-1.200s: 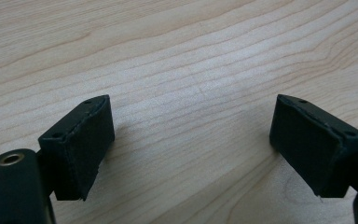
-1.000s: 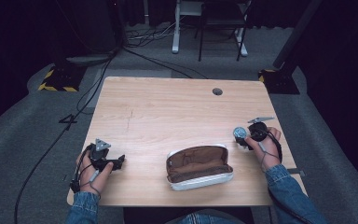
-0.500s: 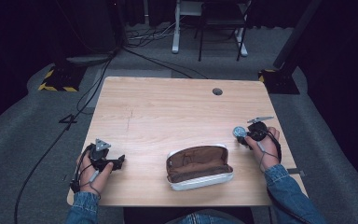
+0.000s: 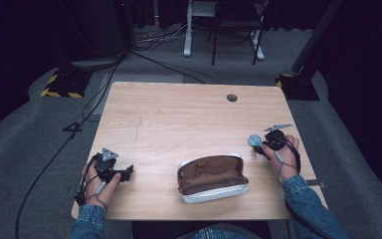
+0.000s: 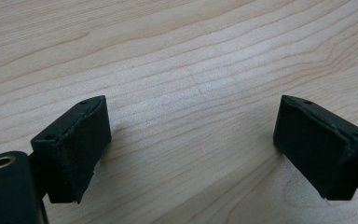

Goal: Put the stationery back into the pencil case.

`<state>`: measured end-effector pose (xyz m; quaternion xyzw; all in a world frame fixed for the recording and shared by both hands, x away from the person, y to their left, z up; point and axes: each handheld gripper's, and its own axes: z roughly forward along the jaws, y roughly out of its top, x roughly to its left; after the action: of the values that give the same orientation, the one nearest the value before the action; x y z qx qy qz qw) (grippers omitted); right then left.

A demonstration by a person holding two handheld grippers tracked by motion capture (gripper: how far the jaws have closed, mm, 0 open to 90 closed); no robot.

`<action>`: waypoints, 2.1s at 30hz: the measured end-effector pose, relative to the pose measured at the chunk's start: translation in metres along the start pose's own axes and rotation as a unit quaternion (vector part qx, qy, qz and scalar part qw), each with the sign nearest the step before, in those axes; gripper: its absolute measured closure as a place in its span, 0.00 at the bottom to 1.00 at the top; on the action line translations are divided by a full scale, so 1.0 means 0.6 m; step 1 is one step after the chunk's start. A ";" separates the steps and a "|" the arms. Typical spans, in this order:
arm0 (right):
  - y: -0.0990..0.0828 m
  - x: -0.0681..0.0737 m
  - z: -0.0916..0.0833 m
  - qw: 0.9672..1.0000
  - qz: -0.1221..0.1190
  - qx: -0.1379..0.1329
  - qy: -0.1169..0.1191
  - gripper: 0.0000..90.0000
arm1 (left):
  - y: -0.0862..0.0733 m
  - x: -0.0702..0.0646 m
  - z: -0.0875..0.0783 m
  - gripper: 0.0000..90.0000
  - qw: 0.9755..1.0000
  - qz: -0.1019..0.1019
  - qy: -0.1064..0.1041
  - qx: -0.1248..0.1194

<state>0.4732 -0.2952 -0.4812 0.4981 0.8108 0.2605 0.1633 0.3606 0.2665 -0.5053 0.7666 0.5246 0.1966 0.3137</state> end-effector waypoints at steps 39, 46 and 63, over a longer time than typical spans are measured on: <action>0.019 0.030 -0.067 0.998 -0.041 -0.057 0.004 0.55 | 0.003 0.000 0.003 0.08 1.000 0.001 0.002 0.004; 0.026 0.046 -0.097 0.996 -0.054 -0.076 0.013 0.56 | 0.004 -0.001 0.006 0.06 1.000 -0.002 0.001 0.006; 0.035 0.095 -0.166 0.988 -0.090 -0.118 0.040 0.56 | 0.010 -0.001 0.011 0.00 1.000 0.002 0.001 0.015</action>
<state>0.4103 -0.2623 -0.3887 0.3893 0.8221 0.3582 0.2107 0.3686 0.2624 -0.5062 0.7717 0.5266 0.1903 0.3016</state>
